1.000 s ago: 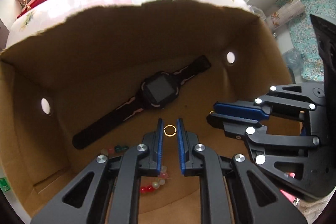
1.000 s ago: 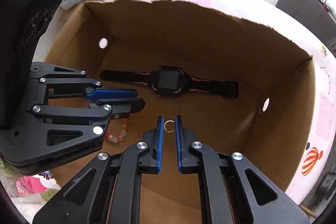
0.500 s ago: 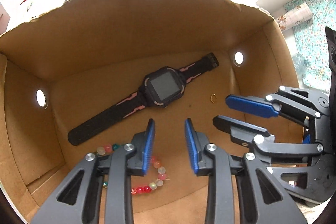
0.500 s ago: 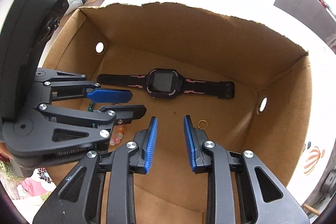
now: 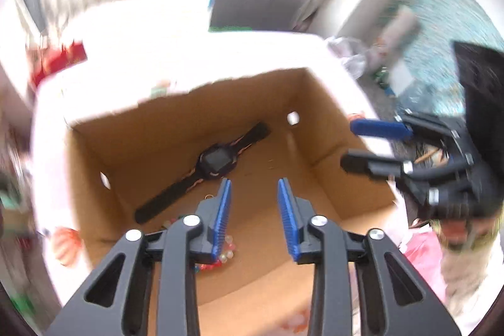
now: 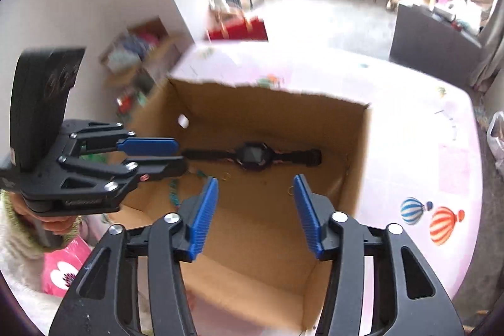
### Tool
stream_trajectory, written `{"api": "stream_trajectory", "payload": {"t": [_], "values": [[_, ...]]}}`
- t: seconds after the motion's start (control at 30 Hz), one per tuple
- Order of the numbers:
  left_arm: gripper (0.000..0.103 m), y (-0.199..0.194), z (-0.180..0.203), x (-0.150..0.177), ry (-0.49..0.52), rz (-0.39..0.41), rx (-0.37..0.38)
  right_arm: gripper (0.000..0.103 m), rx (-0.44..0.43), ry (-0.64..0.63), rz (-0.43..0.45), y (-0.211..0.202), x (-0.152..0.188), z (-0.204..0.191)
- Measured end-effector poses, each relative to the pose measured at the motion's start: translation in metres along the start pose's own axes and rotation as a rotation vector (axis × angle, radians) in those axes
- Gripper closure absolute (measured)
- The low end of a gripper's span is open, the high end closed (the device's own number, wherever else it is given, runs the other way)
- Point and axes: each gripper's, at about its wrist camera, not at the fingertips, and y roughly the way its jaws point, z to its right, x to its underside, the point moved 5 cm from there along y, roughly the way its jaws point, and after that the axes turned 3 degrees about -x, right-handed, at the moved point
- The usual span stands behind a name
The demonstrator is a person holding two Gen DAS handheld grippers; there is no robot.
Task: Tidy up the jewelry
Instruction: 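Withdraw both tools from the box back to the table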
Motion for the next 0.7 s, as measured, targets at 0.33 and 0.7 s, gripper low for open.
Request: {"api": "stream_trajectory", "payload": {"t": [0.33,0.7], "values": [[0.059,-0.080,0.020,0.100,0.070,0.280,-0.086,0.050,-0.067,0.098,0.172,-0.065,0.090,-0.019],[0.059,-0.010,0.048,0.175,0.042,0.202,-0.049,0.050,-0.052,0.212,0.078,-0.007,0.163,-0.020]]}}
